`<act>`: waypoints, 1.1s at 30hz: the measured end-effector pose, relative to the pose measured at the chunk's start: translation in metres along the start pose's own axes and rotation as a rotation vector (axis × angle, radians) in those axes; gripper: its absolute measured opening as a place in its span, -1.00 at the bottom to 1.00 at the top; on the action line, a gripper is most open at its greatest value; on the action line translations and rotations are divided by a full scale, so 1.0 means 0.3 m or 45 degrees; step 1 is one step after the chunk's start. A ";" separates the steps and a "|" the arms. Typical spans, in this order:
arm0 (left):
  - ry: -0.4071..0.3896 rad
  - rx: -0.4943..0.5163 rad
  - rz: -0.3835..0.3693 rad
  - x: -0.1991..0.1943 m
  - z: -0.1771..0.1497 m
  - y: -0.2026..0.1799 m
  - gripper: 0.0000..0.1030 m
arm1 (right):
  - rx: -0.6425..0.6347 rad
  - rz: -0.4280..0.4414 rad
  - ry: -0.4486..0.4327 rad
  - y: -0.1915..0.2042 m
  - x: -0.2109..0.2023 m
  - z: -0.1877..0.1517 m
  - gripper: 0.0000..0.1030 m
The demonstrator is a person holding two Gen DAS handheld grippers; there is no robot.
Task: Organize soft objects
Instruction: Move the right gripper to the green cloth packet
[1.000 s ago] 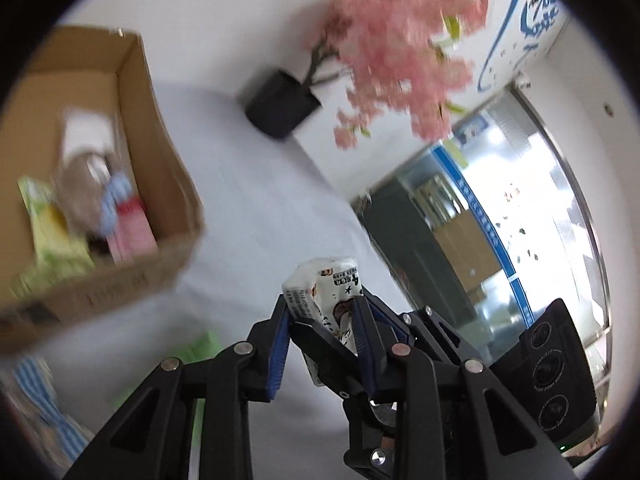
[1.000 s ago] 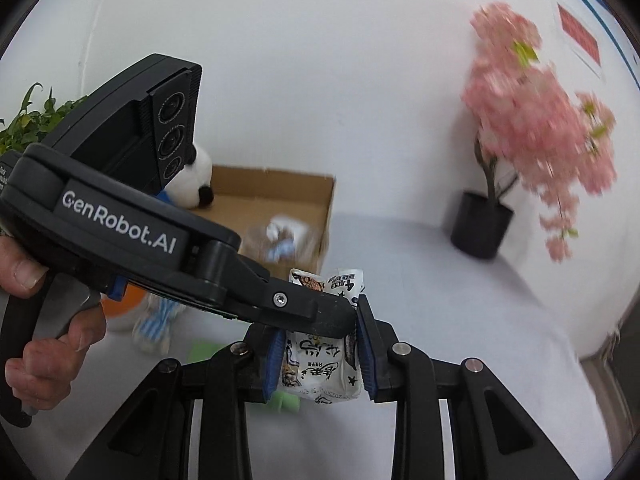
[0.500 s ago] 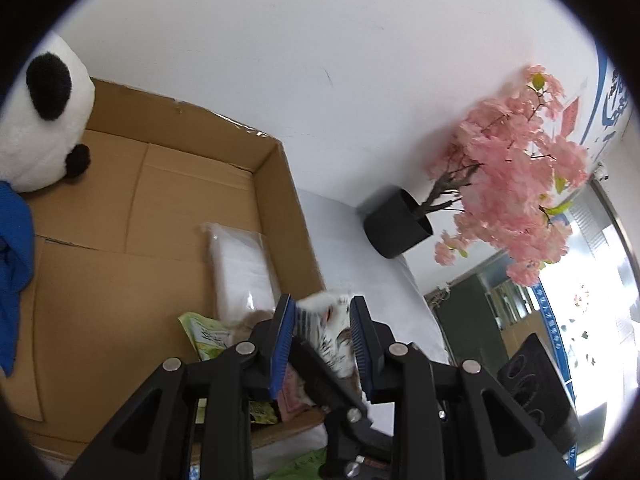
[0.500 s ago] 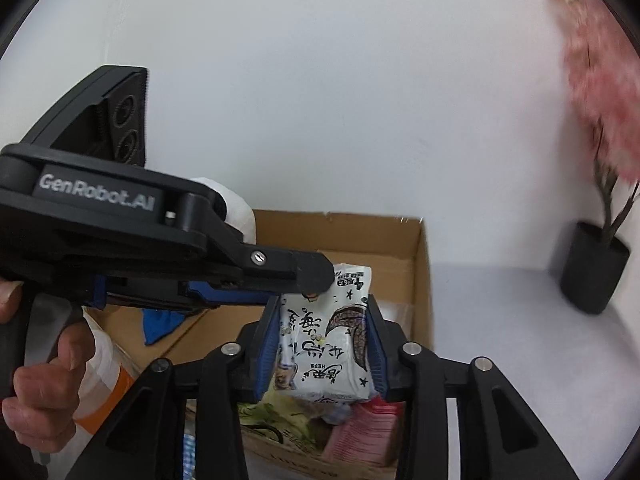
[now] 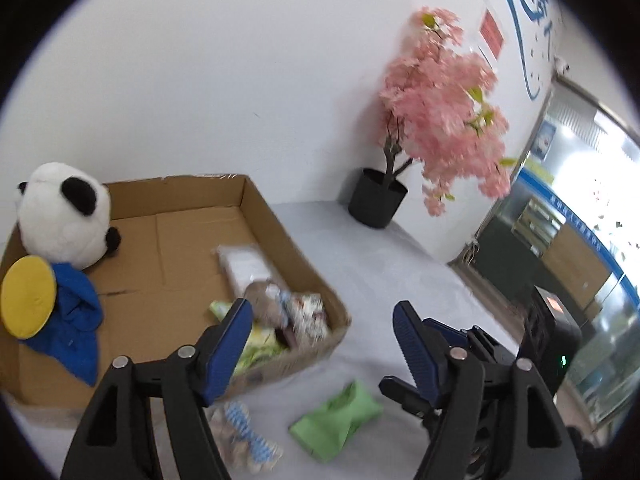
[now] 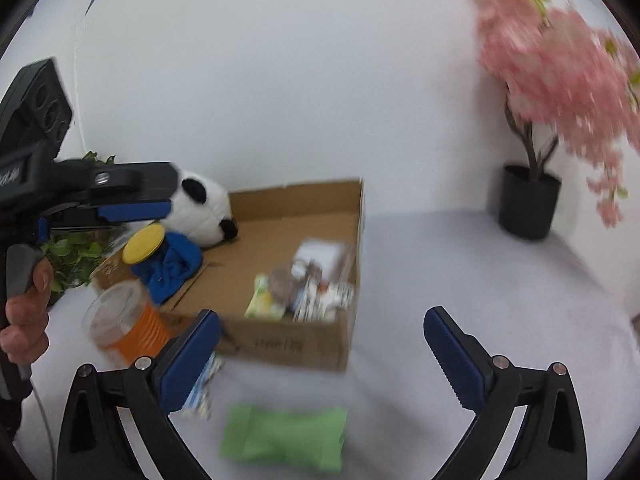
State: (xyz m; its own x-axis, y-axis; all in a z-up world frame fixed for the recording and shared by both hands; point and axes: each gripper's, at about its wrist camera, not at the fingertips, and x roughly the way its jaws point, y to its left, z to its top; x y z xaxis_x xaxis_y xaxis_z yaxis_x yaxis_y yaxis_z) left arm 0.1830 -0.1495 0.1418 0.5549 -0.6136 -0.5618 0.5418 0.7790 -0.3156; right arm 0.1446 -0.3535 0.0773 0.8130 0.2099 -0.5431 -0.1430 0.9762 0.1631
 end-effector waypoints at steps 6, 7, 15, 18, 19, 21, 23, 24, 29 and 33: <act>0.116 -0.046 0.056 -0.122 -0.251 0.053 0.43 | 0.105 0.187 0.331 0.012 0.065 -0.181 0.96; 0.129 -0.055 0.062 -0.140 -0.283 0.063 0.43 | 0.117 0.195 0.344 0.007 0.081 -0.199 0.86; 0.160 -0.159 0.099 -0.269 -0.462 0.097 0.43 | 0.121 0.224 0.439 0.050 0.130 -0.263 0.56; 0.161 -0.206 0.090 -0.278 -0.483 0.123 0.43 | 0.045 0.390 0.496 0.171 0.063 -0.301 0.56; 0.164 -0.226 0.088 -0.278 -0.488 0.131 0.43 | 0.022 0.465 0.515 0.207 0.027 -0.316 0.54; 0.172 -0.264 0.069 -0.273 -0.497 0.147 0.43 | -0.058 0.512 0.492 0.265 -0.037 -0.333 0.56; 0.180 -0.314 0.039 -0.259 -0.507 0.168 0.43 | -0.100 0.375 0.424 0.265 -0.058 -0.322 0.65; 0.183 -0.348 0.034 -0.249 -0.512 0.179 0.43 | -0.098 0.296 0.397 0.255 -0.052 -0.310 0.70; 0.207 -0.456 -0.042 -0.229 -0.525 0.204 0.43 | -0.118 0.180 0.419 0.255 0.017 -0.272 0.68; 0.239 -0.471 -0.069 -0.215 -0.533 0.202 0.43 | -0.098 0.134 0.395 0.279 -0.008 -0.286 0.40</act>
State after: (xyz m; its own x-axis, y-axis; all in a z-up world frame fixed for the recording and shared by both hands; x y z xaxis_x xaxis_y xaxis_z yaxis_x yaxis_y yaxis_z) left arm 0.0790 -0.0422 0.0367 0.3887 -0.6476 -0.6554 0.2851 0.7610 -0.5828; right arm 0.0824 -0.2676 0.0217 0.5826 0.3052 -0.7533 -0.2693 0.9470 0.1753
